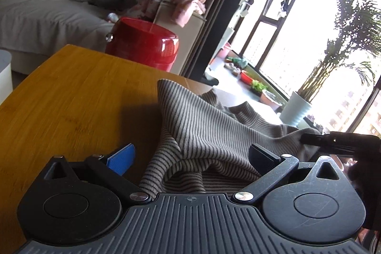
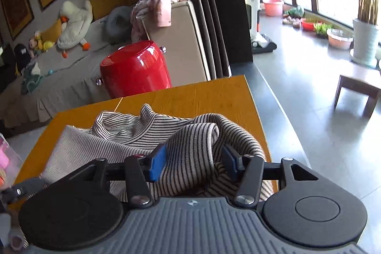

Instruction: Fold clothes

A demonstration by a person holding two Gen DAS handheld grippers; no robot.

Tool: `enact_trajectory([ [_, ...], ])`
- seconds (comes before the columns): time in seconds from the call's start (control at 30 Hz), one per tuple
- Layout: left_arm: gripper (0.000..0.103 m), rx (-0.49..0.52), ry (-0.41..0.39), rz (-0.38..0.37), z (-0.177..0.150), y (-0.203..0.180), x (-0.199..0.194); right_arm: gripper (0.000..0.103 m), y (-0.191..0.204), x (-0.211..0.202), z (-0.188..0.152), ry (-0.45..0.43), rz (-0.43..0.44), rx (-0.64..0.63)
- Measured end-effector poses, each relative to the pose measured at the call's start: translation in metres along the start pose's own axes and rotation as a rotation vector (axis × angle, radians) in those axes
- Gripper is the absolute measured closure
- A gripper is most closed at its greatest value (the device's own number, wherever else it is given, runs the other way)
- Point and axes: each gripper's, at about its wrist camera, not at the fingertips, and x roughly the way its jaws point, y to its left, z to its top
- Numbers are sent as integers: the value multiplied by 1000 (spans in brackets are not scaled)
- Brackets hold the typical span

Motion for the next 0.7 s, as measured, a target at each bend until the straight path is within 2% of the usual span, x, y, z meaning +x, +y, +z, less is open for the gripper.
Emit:
enact_trajectory([
  [0.03, 0, 10, -6, -22, -1, -1, -2, 87, 7, -2, 3, -1, 29, -8],
  [0.13, 0, 88, -14, -95, -3, -13, -4, 90, 45, -28, 23, -73, 86, -76],
  [0.27, 0, 173, -14, -55, -8, -29, -1, 91, 107, -81, 70, -209, 217, -147],
  [0.37, 0, 145, -56, 54, -2, -20, -2, 91, 135, -108, 99, -259, 287, -173],
  [0.43, 0, 126, -85, 127, 3, -15, -3, 90, 139, -105, 105, -253, 258, -183],
  [0.5, 0, 106, -113, 200, 7, -9, -4, 89, 130, -84, 105, -187, 189, -154],
  [0.57, 0, 75, -118, 233, 12, -1, -5, 85, 109, -52, 97, -108, 63, -103],
  [0.67, 0, 41, -104, 238, 16, 7, -7, 82, 80, -19, 79, -101, -181, -128],
  [0.7, 0, 40, -101, 239, 16, 7, -7, 82, 71, -15, 74, -94, -216, -131],
])
